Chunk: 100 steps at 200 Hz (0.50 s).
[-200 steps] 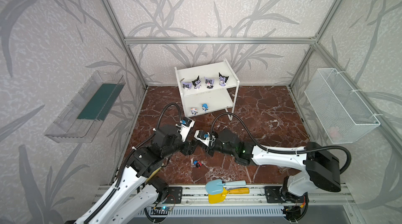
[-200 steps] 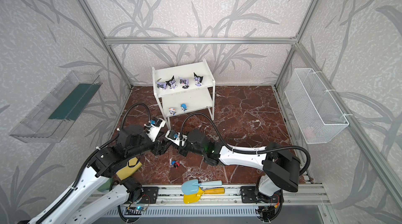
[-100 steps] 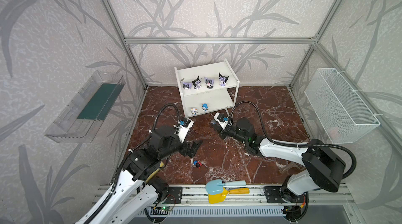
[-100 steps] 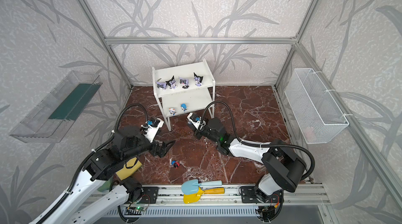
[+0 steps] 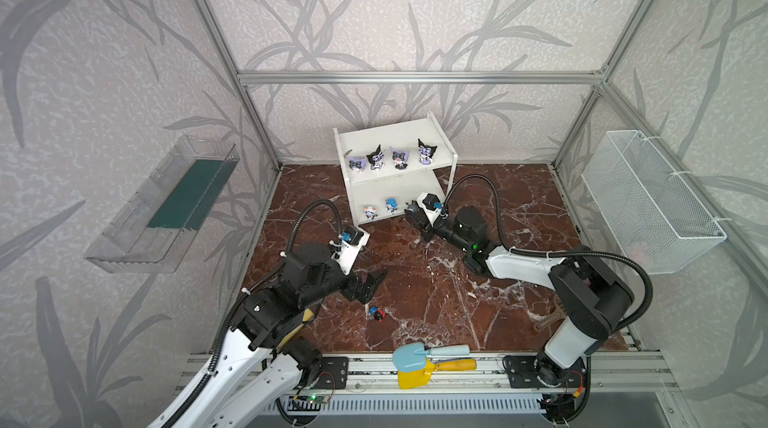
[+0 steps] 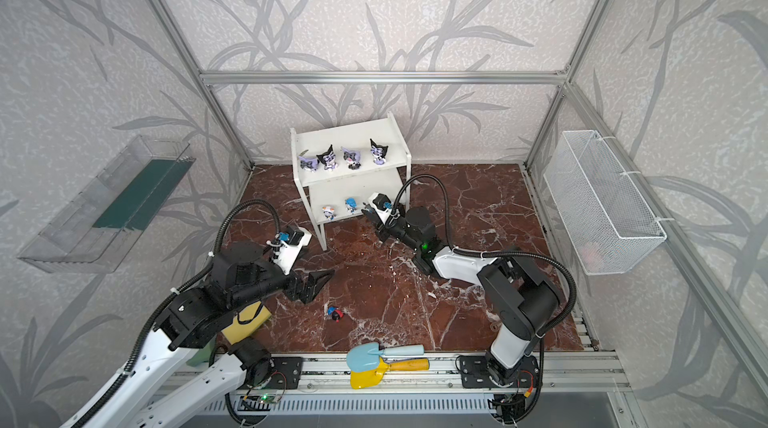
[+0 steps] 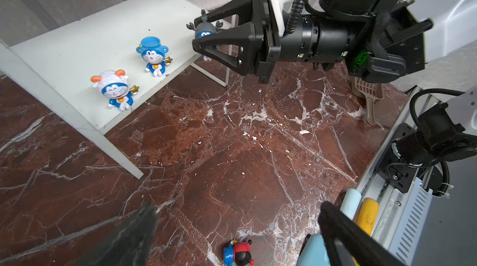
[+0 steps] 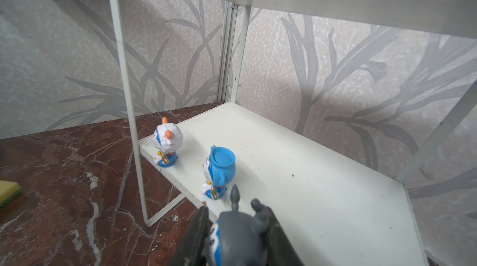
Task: Place and organize the plastic toys onto the shelf
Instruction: 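Carry the grey figure shelfward with the right gripper while the left withdraws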
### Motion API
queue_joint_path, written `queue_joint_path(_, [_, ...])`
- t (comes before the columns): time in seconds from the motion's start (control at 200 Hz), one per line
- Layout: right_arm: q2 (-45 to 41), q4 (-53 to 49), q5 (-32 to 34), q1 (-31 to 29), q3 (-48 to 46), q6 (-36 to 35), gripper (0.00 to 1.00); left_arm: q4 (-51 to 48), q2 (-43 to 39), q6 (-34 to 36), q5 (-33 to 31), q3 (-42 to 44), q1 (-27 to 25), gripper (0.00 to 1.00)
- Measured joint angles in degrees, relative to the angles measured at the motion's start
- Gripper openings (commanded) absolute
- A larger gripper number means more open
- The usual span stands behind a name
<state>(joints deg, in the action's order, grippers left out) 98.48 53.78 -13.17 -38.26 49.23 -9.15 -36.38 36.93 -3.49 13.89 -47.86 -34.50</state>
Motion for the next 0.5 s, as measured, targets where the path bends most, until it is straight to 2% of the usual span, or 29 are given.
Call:
queue_joint_path(0.24, [5.35,3.56,-0.2,0.48,2.23,1.01,0.27,0.02,0.0,0.0,0.15,0.02,0.0,0.99])
queue_joint_path(0.5, [7.37,7.69,0.24,0.48,2.38,1.05,0.28,0.04,0.0,0.02,0.17,0.02,0.0,0.99])
